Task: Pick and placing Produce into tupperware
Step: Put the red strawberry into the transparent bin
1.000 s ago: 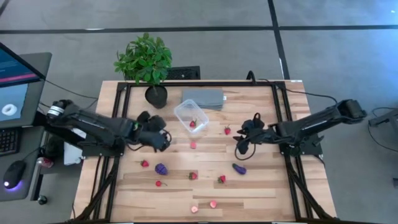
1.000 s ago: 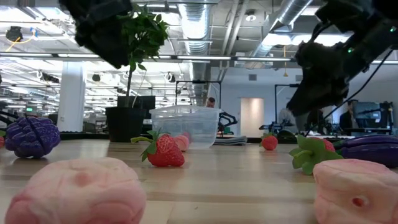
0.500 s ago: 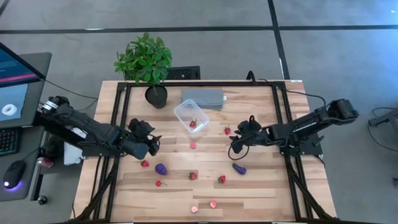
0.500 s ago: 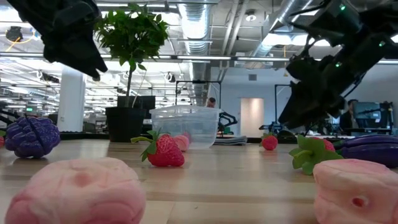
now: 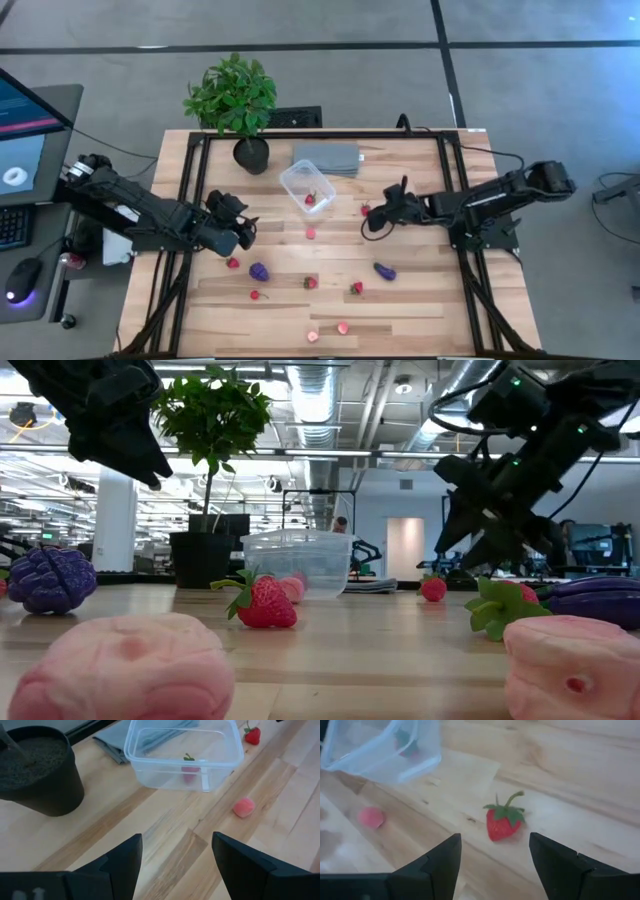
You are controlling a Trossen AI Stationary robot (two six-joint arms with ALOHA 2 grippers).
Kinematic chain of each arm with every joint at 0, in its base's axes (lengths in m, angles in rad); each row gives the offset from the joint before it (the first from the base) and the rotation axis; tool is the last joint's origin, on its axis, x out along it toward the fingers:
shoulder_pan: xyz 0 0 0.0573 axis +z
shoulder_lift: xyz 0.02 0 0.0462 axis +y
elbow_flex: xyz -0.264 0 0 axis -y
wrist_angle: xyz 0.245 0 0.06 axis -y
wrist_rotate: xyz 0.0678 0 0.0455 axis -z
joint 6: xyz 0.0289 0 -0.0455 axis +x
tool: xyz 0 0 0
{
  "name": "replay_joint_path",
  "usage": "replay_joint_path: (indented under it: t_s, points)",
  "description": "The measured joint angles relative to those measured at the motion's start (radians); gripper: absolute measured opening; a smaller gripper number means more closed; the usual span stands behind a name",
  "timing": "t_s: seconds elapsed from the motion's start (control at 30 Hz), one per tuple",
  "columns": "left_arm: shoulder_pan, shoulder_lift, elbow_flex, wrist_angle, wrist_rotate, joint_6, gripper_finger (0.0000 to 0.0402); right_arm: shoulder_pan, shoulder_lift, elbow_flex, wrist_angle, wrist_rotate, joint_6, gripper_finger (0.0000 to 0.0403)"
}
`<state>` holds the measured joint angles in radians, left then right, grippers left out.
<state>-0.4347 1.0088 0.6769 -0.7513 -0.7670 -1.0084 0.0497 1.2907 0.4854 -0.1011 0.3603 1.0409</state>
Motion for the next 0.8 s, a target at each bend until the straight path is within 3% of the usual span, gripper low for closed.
replay_joint_path:
  t_s: [0.47, 0.8]
  points:
    - [0.000, 0.000, 0.000, 0.000, 0.000, -0.008, 0.0231, -0.094, 0.001, 0.075, -0.116, -0.068, -0.023, 0.0260]
    - [-0.001, 0.001, 0.000, 0.001, 0.001, -0.020, 0.0231, -0.101, 0.166, 0.174, -0.200, -0.116, -0.028, 0.0260]
